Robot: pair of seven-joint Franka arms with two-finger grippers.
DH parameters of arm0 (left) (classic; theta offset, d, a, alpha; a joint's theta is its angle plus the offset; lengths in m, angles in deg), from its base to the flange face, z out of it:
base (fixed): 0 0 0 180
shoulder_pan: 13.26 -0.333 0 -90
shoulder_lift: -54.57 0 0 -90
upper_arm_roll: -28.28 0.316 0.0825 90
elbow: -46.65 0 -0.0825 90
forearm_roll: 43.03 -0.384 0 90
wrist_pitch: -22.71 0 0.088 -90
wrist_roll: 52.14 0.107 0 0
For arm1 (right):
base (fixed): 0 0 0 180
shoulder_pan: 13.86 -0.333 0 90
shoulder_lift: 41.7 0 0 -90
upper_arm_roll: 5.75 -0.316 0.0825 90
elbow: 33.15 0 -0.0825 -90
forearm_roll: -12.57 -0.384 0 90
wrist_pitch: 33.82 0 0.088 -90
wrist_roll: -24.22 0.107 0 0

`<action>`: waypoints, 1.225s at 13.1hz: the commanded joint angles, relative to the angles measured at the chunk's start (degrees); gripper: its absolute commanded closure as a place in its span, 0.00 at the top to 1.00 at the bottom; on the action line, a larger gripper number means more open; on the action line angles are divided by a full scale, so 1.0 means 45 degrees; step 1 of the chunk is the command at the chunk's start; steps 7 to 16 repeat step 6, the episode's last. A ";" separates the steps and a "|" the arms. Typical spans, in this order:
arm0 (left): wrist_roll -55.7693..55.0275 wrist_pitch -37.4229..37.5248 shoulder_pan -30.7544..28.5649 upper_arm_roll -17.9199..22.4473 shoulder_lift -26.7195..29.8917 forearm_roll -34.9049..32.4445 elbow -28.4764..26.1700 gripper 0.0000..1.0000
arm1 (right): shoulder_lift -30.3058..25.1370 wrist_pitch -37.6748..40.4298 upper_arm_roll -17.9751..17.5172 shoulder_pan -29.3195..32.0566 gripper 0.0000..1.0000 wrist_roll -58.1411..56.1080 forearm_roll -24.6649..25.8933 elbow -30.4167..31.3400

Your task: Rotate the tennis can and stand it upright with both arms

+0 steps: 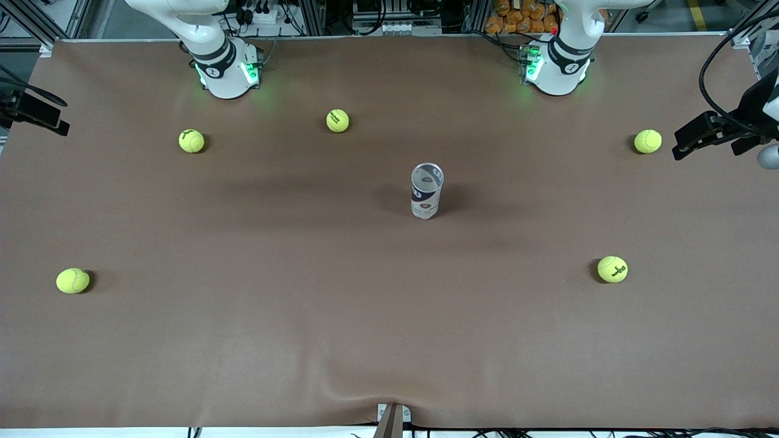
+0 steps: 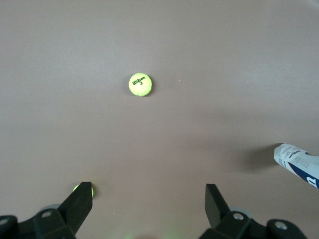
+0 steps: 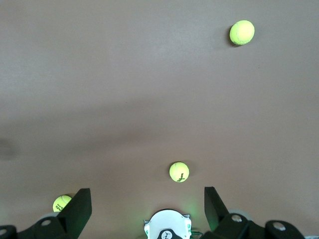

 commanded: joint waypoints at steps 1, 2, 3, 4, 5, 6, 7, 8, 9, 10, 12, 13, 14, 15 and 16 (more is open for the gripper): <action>0.0259 0.0183 -0.0050 -0.0089 0.0141 -0.0308 -0.0016 1.00 | -0.0086 -0.0047 -0.0185 0.0178 1.00 0.0041 0.0188 0.0064; 0.0240 0.0183 -0.0050 -0.0070 0.0141 -0.0211 -0.0016 1.00 | -0.0086 -0.0047 -0.0185 0.0178 1.00 0.0041 0.0188 0.0064; 0.0201 0.0183 -0.0050 -0.0070 0.0102 -0.0191 0.0003 1.00 | -0.0086 -0.0066 -0.0185 0.0178 1.00 0.0041 0.0188 0.0064; 0.0240 0.0183 -0.0070 -0.0070 0.0102 -0.0191 0.0004 1.00 | -0.0086 -0.0066 -0.0185 0.0178 1.00 0.0041 0.0188 0.0064; 0.0240 0.0183 -0.0070 -0.0031 0.0102 -0.0172 0.0004 1.00 | -0.0086 -0.0066 -0.0185 0.0178 1.00 0.0041 0.0188 0.0064; 0.0182 0.0183 -0.0070 -0.0031 0.0102 -0.0171 0.0023 1.00 | -0.0086 -0.0047 -0.0185 0.0158 1.00 0.0041 0.0188 0.0064; 0.0182 0.0183 -0.0070 -0.0031 0.0102 -0.0171 0.0023 1.00 | -0.0086 -0.0047 -0.0185 0.0158 1.00 0.0041 0.0188 0.0064; 0.0182 0.0183 -0.0070 -0.0031 0.0102 -0.0171 0.0023 1.00 | -0.0086 -0.0047 -0.0185 0.0158 1.00 0.0041 0.0188 0.0064; 0.0182 0.0183 -0.0070 -0.0031 0.0102 -0.0171 0.0023 1.00 | -0.0086 -0.0047 -0.0185 0.0158 1.00 0.0041 0.0188 0.0064; 0.0182 0.0183 -0.0070 -0.0031 0.0102 -0.0171 0.0023 1.00 | -0.0086 -0.0047 -0.0185 0.0158 1.00 0.0041 0.0188 0.0064; 0.0182 0.0183 -0.0070 -0.0031 0.0102 -0.0171 0.0023 1.00 | -0.0086 -0.0047 -0.0185 0.0158 1.00 0.0041 0.0188 0.0064; 0.0182 0.0183 -0.0070 -0.0031 0.0102 -0.0171 0.0023 1.00 | -0.0086 -0.0047 -0.0185 0.0158 1.00 0.0041 0.0188 0.0064; 0.0182 0.0183 -0.0070 -0.0031 0.0102 -0.0171 0.0023 1.00 | -0.0086 -0.0047 -0.0185 0.0158 1.00 0.0041 0.0188 0.0064; 0.0182 0.0183 -0.0070 -0.0031 0.0102 -0.0171 0.0023 1.00 | -0.0086 -0.0047 -0.0185 0.0158 1.00 0.0041 0.0188 0.0064; 0.0182 0.0183 -0.0070 -0.0031 0.0102 -0.0171 0.0023 1.00 | -0.0086 -0.0047 -0.0185 0.0158 1.00 0.0041 0.0188 0.0064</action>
